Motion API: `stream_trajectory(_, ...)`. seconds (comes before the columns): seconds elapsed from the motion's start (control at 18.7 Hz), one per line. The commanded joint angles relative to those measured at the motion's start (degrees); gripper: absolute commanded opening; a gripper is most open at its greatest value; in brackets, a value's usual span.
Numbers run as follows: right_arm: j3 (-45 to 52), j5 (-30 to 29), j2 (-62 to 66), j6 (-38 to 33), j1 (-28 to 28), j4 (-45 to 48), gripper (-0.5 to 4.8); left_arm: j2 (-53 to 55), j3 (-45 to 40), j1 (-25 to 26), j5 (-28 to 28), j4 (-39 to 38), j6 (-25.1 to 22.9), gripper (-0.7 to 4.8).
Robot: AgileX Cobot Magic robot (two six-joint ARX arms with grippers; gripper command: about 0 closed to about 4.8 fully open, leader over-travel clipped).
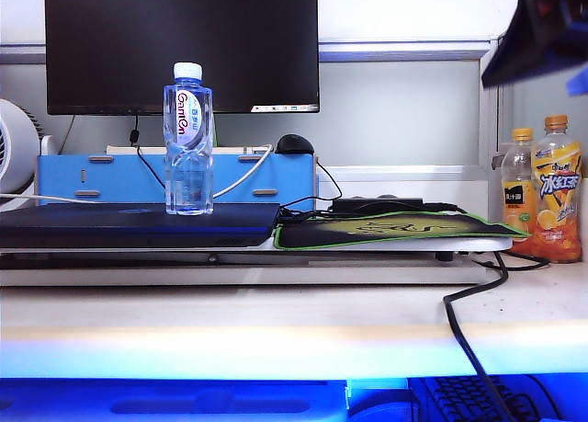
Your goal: Pick up the mineral water bottle and place it on the laptop.
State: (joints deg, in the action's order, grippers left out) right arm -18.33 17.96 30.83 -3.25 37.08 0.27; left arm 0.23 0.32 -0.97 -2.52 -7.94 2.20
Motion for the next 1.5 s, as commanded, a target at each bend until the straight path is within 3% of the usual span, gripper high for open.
stream_trajectory(0.05, 2.3, 0.1, 0.1, -0.2, -0.1, 1.9, 4.74, 0.0, 0.1, 0.1, -0.2, 0.3, 0.0, -0.02)
stream_trajectory(0.48, 12.3, -0.1, -8.6, -1.7, -4.0, 5.2, 4.74, 0.0, 0.1, 0.1, -0.2, 0.3, 0.0, -0.02)
stream_trajectory(0.86, 14.5, -0.6, -20.4, -1.7, -15.9, 4.2, 4.74, 0.0, 0.1, 0.1, -0.2, 0.3, 0.0, -0.02)
stream_trajectory(1.23, 14.7, -11.5, -27.7, -1.7, -30.7, 3.3, 4.72, 0.0, 0.1, 0.1, -0.2, 0.3, 0.0, -0.02)
stream_trajectory(1.5, 16.9, -23.1, -30.6, -7.4, -35.0, 3.1, 4.72, 0.0, 0.1, 0.1, -0.2, 0.3, 0.0, -0.02)
